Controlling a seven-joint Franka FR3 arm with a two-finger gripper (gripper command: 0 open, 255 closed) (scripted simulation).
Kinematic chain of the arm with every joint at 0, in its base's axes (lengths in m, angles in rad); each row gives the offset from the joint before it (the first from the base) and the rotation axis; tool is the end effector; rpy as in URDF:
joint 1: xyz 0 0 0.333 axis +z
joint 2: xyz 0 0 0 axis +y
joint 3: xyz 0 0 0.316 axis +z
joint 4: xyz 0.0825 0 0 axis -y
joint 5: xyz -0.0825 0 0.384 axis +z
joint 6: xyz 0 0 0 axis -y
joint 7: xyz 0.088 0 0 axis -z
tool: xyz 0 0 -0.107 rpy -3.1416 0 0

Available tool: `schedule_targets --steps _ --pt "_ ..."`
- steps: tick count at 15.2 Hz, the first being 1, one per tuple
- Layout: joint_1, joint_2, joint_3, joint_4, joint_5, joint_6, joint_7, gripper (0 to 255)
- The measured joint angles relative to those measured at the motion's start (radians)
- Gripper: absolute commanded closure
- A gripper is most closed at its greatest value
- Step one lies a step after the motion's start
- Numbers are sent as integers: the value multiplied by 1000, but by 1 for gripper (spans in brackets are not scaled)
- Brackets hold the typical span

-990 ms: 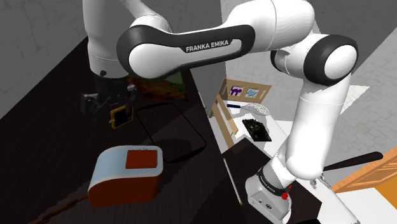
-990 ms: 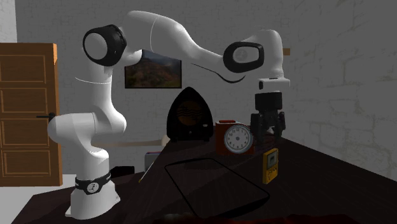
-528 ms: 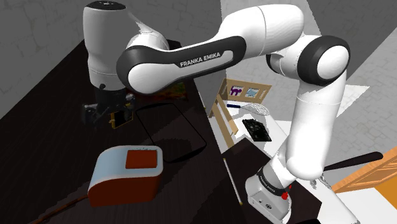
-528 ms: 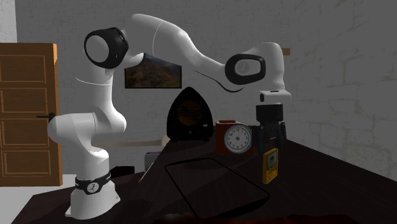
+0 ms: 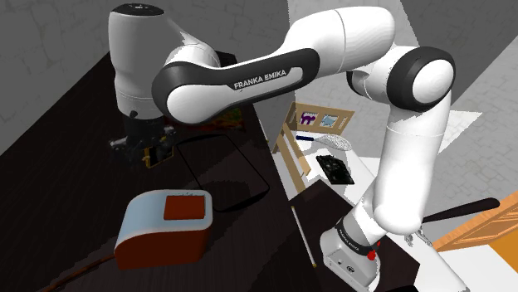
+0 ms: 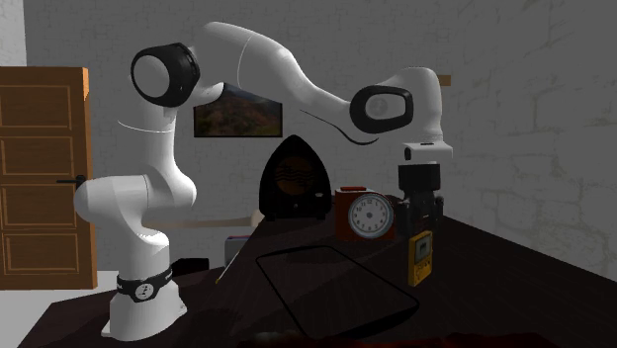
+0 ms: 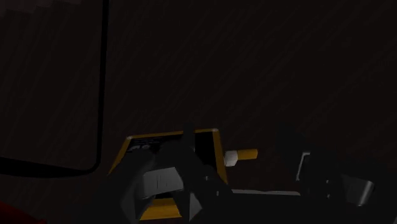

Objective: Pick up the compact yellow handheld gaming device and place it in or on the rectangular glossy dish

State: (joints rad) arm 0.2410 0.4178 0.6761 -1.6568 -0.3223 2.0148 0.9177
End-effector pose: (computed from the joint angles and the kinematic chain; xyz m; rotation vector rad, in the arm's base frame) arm 0.4532 0.4781 0.4139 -3.1280 -0.1349 -0.0849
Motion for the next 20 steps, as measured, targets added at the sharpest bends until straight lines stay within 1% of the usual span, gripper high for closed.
schedule_targets --steps 9,15,20 --pt "0 0 0 1 0 0 0 255" --pt "-4 -22 9 39 18 -55 -14 255" --pt "1 -31 15 94 29 -116 -23 255"
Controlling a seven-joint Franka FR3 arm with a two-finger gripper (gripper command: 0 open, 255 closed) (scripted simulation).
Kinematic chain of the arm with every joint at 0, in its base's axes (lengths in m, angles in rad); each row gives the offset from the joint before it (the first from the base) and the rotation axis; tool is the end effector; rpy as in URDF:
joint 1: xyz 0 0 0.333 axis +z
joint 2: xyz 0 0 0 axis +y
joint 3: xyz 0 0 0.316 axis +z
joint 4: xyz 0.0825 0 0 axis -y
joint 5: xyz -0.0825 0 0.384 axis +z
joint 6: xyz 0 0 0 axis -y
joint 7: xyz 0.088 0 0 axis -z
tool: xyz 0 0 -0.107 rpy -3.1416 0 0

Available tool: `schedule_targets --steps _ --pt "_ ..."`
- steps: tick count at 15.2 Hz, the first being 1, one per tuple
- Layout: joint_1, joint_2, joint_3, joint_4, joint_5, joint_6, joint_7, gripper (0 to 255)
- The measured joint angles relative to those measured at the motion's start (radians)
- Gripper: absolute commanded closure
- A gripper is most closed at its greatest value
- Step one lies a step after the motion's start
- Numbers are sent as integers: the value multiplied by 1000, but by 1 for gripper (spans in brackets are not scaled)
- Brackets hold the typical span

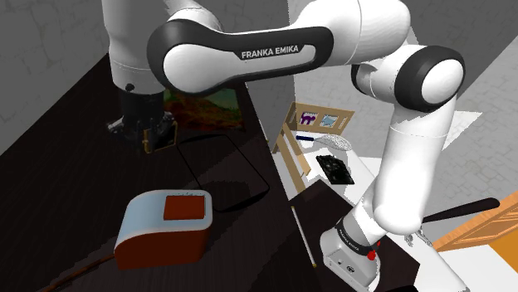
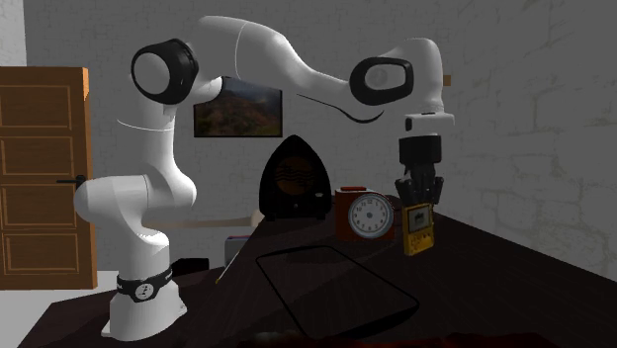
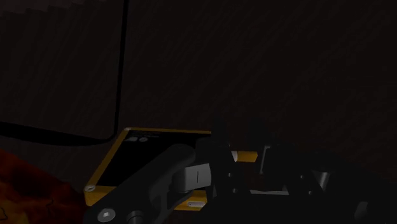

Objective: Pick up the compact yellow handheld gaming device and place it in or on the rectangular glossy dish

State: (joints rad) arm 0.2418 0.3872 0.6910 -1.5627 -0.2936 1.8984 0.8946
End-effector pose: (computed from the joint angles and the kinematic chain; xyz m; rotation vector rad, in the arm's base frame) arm 0.4535 0.4785 0.4660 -3.1280 -0.1349 -0.0854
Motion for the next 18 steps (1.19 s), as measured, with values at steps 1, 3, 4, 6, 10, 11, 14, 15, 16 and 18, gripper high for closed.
schedule_targets --steps 1,3,4,6,10,11,14,15,16,18 --pt "0 -2 1 9 2 -10 -2 255" --pt "3 -5 3 32 6 -36 -5 255" --pt "2 -9 5 43 9 -49 -8 255" --pt "7 -8 6 72 10 -77 -11 255" --pt "14 -10 8 124 13 -129 -16 255" --pt "14 -13 9 136 15 -143 -19 255" --pt "-23 -74 19 77 52 -134 -39 255" --pt "-54 -122 24 20 82 -114 -59 255" --pt "-84 -176 28 -40 116 -96 -82 255" --pt "-130 -274 28 -142 183 -65 -130 255"
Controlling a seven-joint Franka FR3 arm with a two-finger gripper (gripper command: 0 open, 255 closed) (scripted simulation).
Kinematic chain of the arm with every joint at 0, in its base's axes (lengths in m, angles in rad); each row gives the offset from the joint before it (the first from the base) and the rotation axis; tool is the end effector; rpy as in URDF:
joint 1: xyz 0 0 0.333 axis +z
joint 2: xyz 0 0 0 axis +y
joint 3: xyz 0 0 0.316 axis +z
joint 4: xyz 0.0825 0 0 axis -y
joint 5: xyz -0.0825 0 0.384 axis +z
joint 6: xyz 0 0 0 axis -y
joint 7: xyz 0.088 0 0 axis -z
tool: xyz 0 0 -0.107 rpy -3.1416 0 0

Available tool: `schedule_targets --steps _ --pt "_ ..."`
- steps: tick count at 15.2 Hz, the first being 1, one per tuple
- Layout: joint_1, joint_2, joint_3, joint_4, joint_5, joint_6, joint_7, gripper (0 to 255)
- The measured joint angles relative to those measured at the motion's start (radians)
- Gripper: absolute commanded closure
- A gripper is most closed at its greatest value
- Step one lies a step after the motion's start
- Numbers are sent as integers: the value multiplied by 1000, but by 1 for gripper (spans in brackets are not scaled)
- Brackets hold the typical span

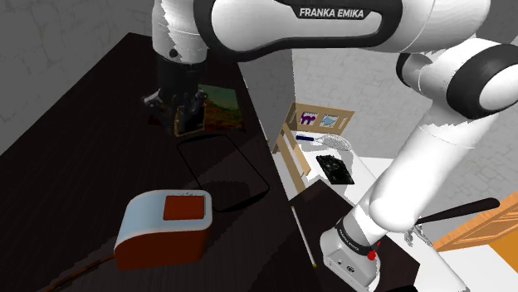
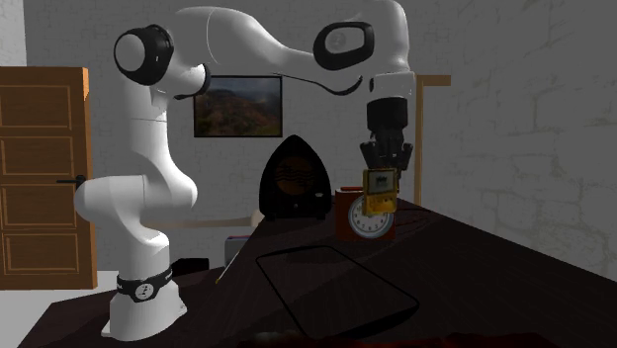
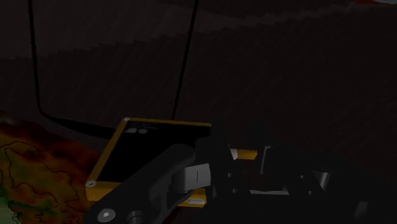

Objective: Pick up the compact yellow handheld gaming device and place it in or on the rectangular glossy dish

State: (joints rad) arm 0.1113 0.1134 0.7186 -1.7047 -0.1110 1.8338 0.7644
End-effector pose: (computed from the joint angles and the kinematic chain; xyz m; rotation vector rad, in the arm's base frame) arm 0.4204 0.4213 0.5339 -3.1289 -0.1365 -0.0860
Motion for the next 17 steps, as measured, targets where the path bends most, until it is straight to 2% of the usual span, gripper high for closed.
schedule_targets --steps 4,8,17 --pt "-58 -201 -37 -189 138 39 -124 255" --pt "-61 -387 -105 -350 249 42 -239 255" --pt "-56 -395 -103 -463 261 147 -252 255"
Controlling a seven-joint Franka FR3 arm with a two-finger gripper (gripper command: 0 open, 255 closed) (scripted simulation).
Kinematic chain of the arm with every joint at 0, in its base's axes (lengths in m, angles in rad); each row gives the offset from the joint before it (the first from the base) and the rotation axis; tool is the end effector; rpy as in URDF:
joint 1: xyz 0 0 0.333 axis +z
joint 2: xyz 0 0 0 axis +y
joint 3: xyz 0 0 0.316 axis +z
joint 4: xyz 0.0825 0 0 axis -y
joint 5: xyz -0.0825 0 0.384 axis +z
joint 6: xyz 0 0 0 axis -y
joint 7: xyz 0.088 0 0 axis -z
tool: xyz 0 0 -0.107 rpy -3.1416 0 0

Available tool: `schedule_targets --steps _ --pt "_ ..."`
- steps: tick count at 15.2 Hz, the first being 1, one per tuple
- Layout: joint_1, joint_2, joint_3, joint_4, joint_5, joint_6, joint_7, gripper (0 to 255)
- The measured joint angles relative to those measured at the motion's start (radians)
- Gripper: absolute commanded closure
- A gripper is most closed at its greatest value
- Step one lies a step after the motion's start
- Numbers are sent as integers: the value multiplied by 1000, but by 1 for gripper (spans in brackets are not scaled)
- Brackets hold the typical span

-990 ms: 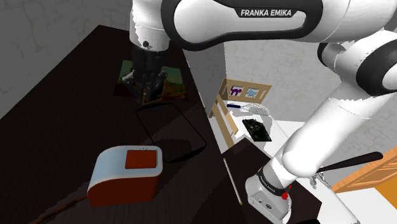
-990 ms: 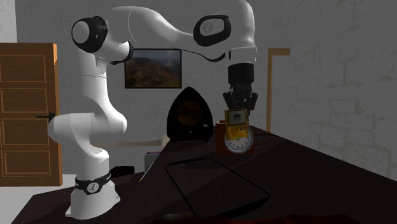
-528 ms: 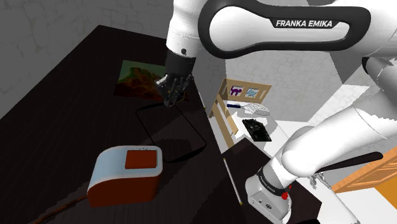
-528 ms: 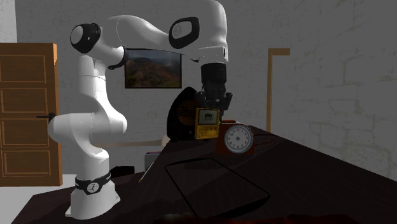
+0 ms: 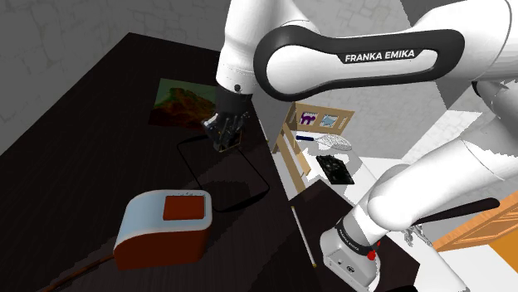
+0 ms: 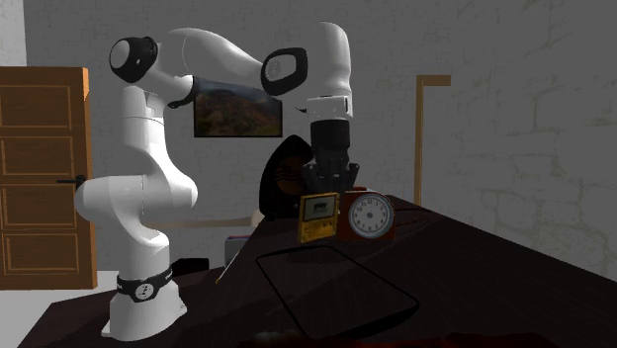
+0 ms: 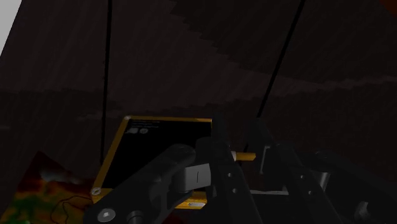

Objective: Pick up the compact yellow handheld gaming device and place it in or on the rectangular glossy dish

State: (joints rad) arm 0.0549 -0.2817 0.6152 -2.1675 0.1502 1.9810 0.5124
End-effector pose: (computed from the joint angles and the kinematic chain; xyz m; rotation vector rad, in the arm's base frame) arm 0.3671 0.3247 0.4938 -3.1285 -0.1346 -0.0842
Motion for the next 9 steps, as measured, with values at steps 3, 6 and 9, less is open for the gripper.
schedule_targets --steps 3,6,9 --pt "0 9 6 -37 -1 45 1 255" --pt "0 20 12 -57 -5 75 6 255" --pt "0 22 13 -59 -6 79 7 255"
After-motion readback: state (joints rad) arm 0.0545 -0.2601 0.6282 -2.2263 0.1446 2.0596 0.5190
